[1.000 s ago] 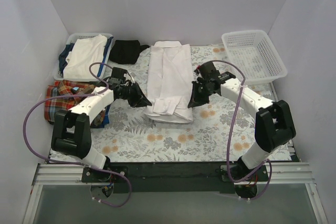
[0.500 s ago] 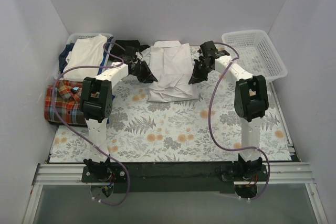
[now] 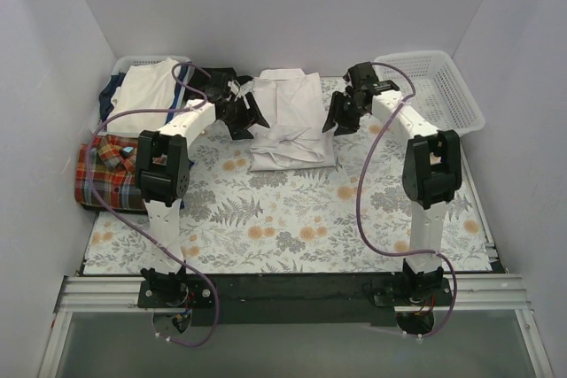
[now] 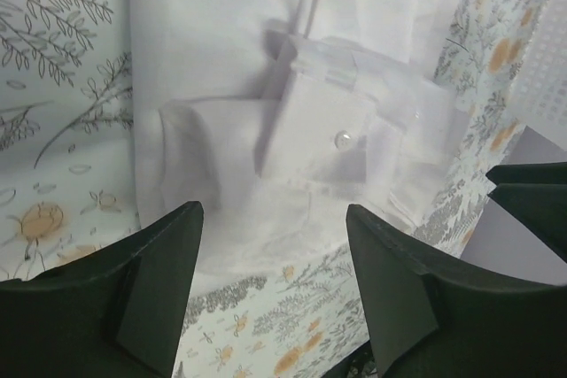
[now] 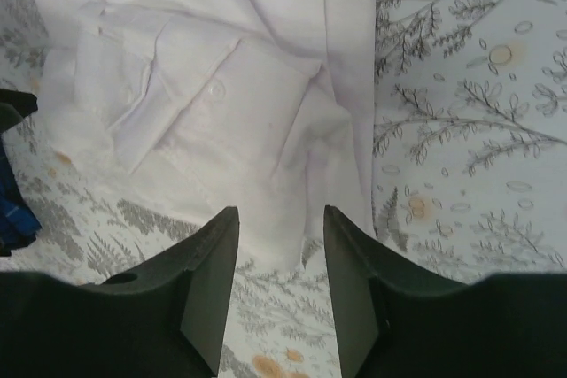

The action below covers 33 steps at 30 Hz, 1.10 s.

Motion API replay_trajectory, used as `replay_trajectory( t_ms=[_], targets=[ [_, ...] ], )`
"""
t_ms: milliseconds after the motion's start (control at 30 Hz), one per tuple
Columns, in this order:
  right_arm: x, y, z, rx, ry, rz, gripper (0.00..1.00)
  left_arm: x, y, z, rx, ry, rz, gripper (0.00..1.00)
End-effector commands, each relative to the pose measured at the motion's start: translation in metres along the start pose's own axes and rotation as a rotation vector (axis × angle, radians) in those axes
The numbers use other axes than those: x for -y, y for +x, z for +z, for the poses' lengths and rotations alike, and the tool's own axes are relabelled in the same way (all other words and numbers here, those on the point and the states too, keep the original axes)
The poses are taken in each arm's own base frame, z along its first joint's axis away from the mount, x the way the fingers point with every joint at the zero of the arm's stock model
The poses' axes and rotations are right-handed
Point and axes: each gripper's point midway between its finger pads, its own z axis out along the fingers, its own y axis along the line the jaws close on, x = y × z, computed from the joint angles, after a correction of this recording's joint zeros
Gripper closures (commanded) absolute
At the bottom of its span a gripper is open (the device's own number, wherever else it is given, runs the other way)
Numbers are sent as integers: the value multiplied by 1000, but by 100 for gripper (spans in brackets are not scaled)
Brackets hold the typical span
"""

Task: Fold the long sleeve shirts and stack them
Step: Fold the shirt

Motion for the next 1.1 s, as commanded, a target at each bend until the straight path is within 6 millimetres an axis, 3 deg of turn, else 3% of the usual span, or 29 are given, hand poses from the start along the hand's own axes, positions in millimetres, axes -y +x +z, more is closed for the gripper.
replay_trajectory(
  t_ms=[0, 133, 167, 233, 267, 400, 533, 633, 667, 800, 900, 1067],
  targets=[
    [-12, 16, -35, 61, 11, -132, 49, 41, -6, -68, 102, 86, 113, 35],
    [-16, 56, -31, 10, 57, -240, 55, 48, 29, -72, 28, 142, 134, 52],
    [-22, 67, -28, 0, 68, -278, 57, 39, 45, -65, -7, 120, 128, 55],
    [-22, 85, -25, -29, 83, -303, 60, 43, 69, -61, -38, 117, 164, 58],
    [-25, 94, -22, -40, 85, -312, 61, 33, 85, -54, -72, 92, 161, 58],
    [-20, 113, -7, -97, 106, -310, 66, 24, 110, -38, -119, 52, 175, 62],
    [-15, 107, 6, -98, 141, -312, 69, 21, 112, -22, -125, 22, 188, 64],
    [-16, 92, 19, -76, 170, -328, 69, 14, 112, -9, -127, -15, 189, 66],
    [-16, 78, 20, -43, 190, -331, 69, 12, 112, -5, -127, -25, 188, 66],
    [-14, 63, 39, -51, 205, -322, 71, 4, 107, 9, -127, -73, 197, 68],
    [-18, 46, 42, -17, 211, -317, 71, 9, 96, 13, -106, -79, 217, 68],
    [-20, 18, 34, 49, 220, -286, 71, 34, 68, 13, -48, -51, 254, 68]
  ],
)
